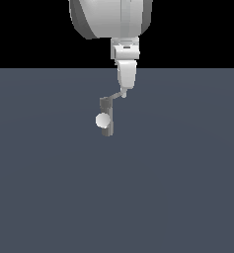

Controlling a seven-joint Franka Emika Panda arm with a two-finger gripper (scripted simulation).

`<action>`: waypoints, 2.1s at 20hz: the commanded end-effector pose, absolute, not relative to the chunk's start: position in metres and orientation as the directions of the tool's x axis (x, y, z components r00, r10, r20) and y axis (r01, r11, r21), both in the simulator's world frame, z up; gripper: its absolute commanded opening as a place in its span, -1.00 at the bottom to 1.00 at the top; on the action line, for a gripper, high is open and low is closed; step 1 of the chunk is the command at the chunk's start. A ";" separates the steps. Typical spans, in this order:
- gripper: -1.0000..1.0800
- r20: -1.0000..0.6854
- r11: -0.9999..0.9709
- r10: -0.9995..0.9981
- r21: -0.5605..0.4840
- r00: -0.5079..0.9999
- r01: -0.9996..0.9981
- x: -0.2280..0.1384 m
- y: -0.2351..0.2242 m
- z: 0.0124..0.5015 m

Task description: Turn on the faucet by rotating a designated handle.

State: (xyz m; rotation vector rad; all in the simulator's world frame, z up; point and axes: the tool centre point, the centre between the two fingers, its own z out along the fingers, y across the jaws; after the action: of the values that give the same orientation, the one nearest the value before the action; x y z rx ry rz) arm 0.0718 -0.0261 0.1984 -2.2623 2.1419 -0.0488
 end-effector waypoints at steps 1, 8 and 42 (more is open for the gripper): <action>-1.00 0.000 -0.062 -0.998 -0.011 0.062 -0.998 0.057 -0.016 0.186; -1.00 0.000 -0.058 -0.998 -0.002 0.058 -0.998 0.034 -0.006 0.182; -1.00 0.002 -0.048 -0.999 -0.006 0.048 -0.999 0.060 0.106 0.184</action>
State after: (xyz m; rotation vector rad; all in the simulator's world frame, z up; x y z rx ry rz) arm 0.0630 0.0551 0.1980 -2.2009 2.2438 -0.0456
